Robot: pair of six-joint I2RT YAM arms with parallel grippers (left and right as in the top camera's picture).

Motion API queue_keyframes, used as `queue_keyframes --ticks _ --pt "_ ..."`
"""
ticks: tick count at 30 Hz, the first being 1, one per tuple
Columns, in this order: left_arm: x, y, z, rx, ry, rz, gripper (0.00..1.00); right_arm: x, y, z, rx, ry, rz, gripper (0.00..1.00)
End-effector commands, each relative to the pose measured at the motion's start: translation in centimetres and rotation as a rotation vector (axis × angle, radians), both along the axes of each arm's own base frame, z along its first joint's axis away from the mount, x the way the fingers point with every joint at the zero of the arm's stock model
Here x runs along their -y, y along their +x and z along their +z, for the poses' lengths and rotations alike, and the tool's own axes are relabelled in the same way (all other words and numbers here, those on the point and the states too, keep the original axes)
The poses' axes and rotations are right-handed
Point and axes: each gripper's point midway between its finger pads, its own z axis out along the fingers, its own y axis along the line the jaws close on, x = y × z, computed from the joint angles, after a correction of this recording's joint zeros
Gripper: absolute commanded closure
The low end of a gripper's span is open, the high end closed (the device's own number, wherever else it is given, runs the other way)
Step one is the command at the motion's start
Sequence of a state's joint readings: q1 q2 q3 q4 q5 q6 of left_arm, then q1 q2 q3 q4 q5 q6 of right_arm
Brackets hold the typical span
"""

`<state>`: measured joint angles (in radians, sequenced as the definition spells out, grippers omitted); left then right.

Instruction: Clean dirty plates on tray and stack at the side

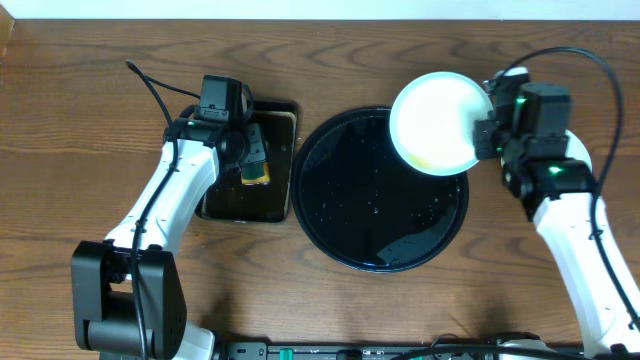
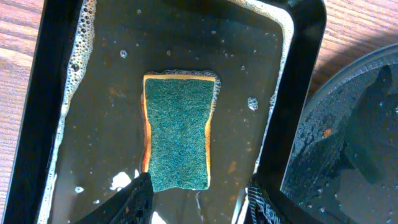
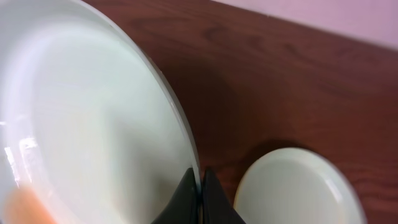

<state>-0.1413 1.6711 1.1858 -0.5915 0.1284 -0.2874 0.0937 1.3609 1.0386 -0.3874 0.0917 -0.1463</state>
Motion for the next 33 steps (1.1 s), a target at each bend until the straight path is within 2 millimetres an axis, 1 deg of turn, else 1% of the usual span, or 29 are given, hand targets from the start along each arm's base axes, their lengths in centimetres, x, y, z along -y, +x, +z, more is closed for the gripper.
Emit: queue_keyframes --ticks 1,4,9,14,20,26,28,30,33 --pt "0.0 -0.2 -0.5 -0.016 0.001 -0.002 0.49 0.2 -0.3 1.2 0.029 -0.212 -0.016 0.99" --pt "0.0 -0.2 -0.5 -0.016 0.001 -0.002 0.49 -0.8 -0.4 1.7 0.048 -0.294 -0.014 0.99" --pt "0.0 -0.2 -0.5 -0.016 0.001 -0.002 0.49 -1.9 -0.4 3.5 0.113 -0.413 -0.038 0.99" --pt "0.0 -0.2 -0.5 -0.016 0.001 -0.002 0.49 -2.2 -0.3 4.7 0.153 -0.473 -0.056 0.99" --pt "0.0 -0.2 -0.5 -0.016 0.001 -0.002 0.49 -2.1 -0.2 5.5 0.182 -0.510 -0.082 0.99" --pt "0.0 -0.2 -0.5 -0.016 0.001 -0.002 0.49 -2.1 -0.2 5.6 0.186 -0.507 -0.083 0.99" --pt "0.0 -0.2 -0.5 -0.016 0.001 -0.002 0.49 -2.1 -0.2 5.6 0.191 -0.475 -0.105 0.99" --pt "0.0 -0.2 -0.5 -0.016 0.001 -0.002 0.49 -1.6 -0.3 5.3 0.196 -0.400 -0.165 0.99" --pt "0.0 -0.2 -0.5 -0.016 0.001 -0.002 0.49 -1.1 -0.4 3.7 0.156 -0.255 -0.208 0.99"
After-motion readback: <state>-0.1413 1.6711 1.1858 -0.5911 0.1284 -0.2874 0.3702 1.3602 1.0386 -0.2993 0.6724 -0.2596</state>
